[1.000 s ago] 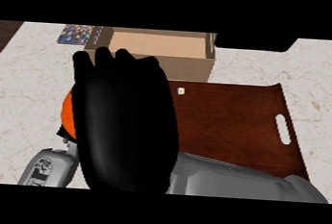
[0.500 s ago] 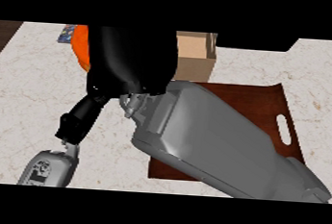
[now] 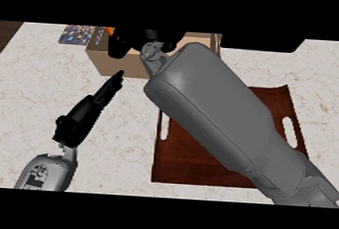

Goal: Pick the squash from the tray and place it in the cardboard box

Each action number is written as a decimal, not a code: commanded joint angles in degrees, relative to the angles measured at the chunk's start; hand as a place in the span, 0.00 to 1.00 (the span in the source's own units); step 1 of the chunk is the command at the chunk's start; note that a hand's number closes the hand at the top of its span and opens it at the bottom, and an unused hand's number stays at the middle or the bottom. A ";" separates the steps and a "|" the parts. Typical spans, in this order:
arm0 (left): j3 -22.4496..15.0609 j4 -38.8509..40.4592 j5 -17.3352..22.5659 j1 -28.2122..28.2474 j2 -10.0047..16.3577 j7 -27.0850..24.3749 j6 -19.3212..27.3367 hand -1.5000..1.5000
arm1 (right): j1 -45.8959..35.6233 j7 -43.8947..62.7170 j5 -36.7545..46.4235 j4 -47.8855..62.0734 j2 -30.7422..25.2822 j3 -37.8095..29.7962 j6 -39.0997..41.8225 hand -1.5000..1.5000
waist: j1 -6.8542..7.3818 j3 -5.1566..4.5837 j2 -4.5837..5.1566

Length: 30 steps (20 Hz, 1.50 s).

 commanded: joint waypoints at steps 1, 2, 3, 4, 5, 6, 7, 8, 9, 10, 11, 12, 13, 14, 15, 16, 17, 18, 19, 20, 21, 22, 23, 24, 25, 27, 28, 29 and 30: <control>-1.26 0.13 -1.95 1.81 -0.75 -2.20 0.83 0.50 | 0.24 -5.19 2.15 7.11 -0.80 -1.72 -1.88 1.00 | -0.21 0.01 0.01; -1.81 -0.58 -2.60 0.37 -1.80 -0.81 1.92 0.50 | -1.84 -6.98 1.41 11.66 0.09 -1.38 -3.70 1.00 | 0.30 -0.01 0.14; -1.25 1.14 -1.70 1.22 -1.95 -2.11 1.32 0.50 | -2.63 -5.17 1.05 11.65 0.09 -0.11 -3.68 1.00 | 0.20 -0.01 0.06; -0.62 3.11 -1.42 -1.70 -1.62 -1.36 0.67 0.50 | -3.48 -6.72 0.00 15.98 0.09 -0.09 -4.36 1.00 | 0.53 -0.04 0.30; -1.90 1.00 -2.82 -0.31 -1.30 -1.75 0.91 0.50 | -4.86 -8.69 0.95 20.15 0.10 -1.81 -6.73 1.00 | 1.01 -0.04 0.39; -2.63 0.48 -3.33 2.10 -2.15 -2.19 1.83 0.50 | -4.87 -9.26 0.43 21.74 0.10 -1.26 -7.53 1.00 | 1.19 -0.04 0.35; -1.41 4.41 -2.59 -1.71 -2.49 -2.99 1.40 0.50 | -2.78 -11.98 0.89 23.48 0.10 -1.16 -9.97 1.00 | 0.75 -0.04 0.55; -0.37 0.00 -0.33 -3.27 -1.28 2.05 -0.55 0.50 | -3.11 -9.69 -0.82 24.75 0.10 2.01 -10.32 1.00 | 1.70 -0.04 0.46; -1.83 2.19 -3.12 -1.36 -2.70 -1.13 1.96 0.50 | -2.84 -13.64 -0.37 27.69 0.10 -1.18 -12.70 1.00 | 1.26 -0.03 0.56; -0.81 0.39 -0.71 -1.26 -1.53 -0.05 -0.43 0.50 | -3.24 -13.10 -1.14 29.24 0.10 -0.19 -12.78 1.00 | 1.56 -0.03 0.49; 0.36 3.52 -0.97 -3.25 -1.43 -0.48 0.00 0.50 | -4.12 -12.41 -3.51 29.62 0.10 -0.18 -11.12 1.00 | 1.37 -0.04 0.50; 0.53 0.45 -0.86 -0.84 0.07 -0.63 -0.63 0.50 | -0.40 -14.91 -4.82 29.16 0.10 -3.19 -12.22 1.00 | 1.18 0.01 0.41; -0.88 0.22 -0.98 0.61 -0.72 -2.11 -0.99 0.50 | -1.31 -14.88 -5.43 31.37 0.10 -5.55 -15.10 1.00 | 1.67 -0.01 0.62; -4.04 2.28 -4.22 0.97 -3.30 -3.27 1.34 0.50 | -0.05 -11.77 -9.59 29.69 0.10 -3.54 -15.78 0.00 | 2.65 -0.03 0.78; 0.33 3.49 -0.83 -3.52 -1.19 -0.93 -0.59 0.50 | -0.14 -14.48 -10.41 31.92 0.10 -6.80 -14.93 0.00 | 1.78 -0.01 0.93; -2.14 -2.21 -1.59 0.48 -1.56 0.68 -0.49 0.50 | 0.29 -16.11 -11.33 34.04 0.10 -6.83 -16.08 0.00 | 3.05 0.02 0.79; -2.68 3.59 -3.09 -3.77 -3.93 -0.33 1.21 0.50 | -0.44 -16.26 -13.79 33.28 0.10 -6.70 -14.55 0.00 | 1.85 0.00 0.81; -3.08 1.33 -2.77 -1.71 -3.51 -0.20 0.59 0.50 | 0.73 -18.40 -14.40 35.48 0.10 -5.35 -16.53 0.00 | 2.62 0.00 0.82; -1.41 1.41 -2.03 -3.54 -2.75 0.50 0.39 0.50 | -0.40 -20.93 -14.53 37.70 0.10 -7.48 -16.80 0.00 | 2.41 0.01 0.92; -1.26 2.31 -2.95 -3.56 -2.68 1.49 1.13 0.50 | -1.31 -20.59 -16.45 36.27 0.10 -7.02 -16.92 0.00 | 2.13 0.01 0.68; -1.61 1.55 -3.08 -2.89 -2.43 0.13 0.78 0.50 | -0.83 -21.79 -17.23 37.45 0.10 -6.03 -19.53 0.00 | 2.81 0.00 0.82; -1.01 4.38 -2.56 -2.47 -1.74 -2.75 -0.31 0.50 | 0.54 -24.26 -18.49 35.99 0.10 -6.80 -21.64 0.00 | 2.59 -0.01 0.92; -1.28 0.91 -1.07 -1.34 -2.10 0.27 -0.96 0.50 | 1.53 -26.71 -19.49 34.88 0.10 -9.95 -24.19 0.00 | 2.58 0.05 0.84; 0.34 2.10 -0.76 -2.33 -0.65 -1.62 -1.50 0.50 | 1.80 -27.69 -20.97 34.51 0.10 -10.25 -25.96 0.00 | 2.74 0.03 0.95; -1.88 0.61 -2.37 -2.23 -2.88 0.69 0.42 0.50 | 2.33 -29.16 -21.35 33.82 0.10 -12.52 -29.44 0.00 | 2.38 0.10 0.88; -0.79 0.67 -1.86 -1.04 -1.31 -0.69 -0.53 0.50 | 2.73 -32.98 -23.41 32.07 0.10 -15.26 -32.99 0.00 | 2.21 0.10 0.81; -0.68 2.20 -1.71 -3.66 -3.19 0.76 0.71 0.50 | 5.15 -34.83 -25.70 29.42 0.10 -15.13 -35.55 0.00 | 1.66 0.12 0.73; -1.57 0.84 -1.86 -0.47 -2.21 -0.89 -0.45 0.50 | 4.35 -37.01 -26.84 30.28 0.10 -18.64 -35.76 0.00 | 1.94 0.12 0.86; -0.65 1.47 -1.55 -1.91 -2.06 -0.14 -0.32 0.50 | 4.77 -36.68 -30.14 27.42 0.10 -18.67 -35.46 0.00 | 1.52 0.12 0.50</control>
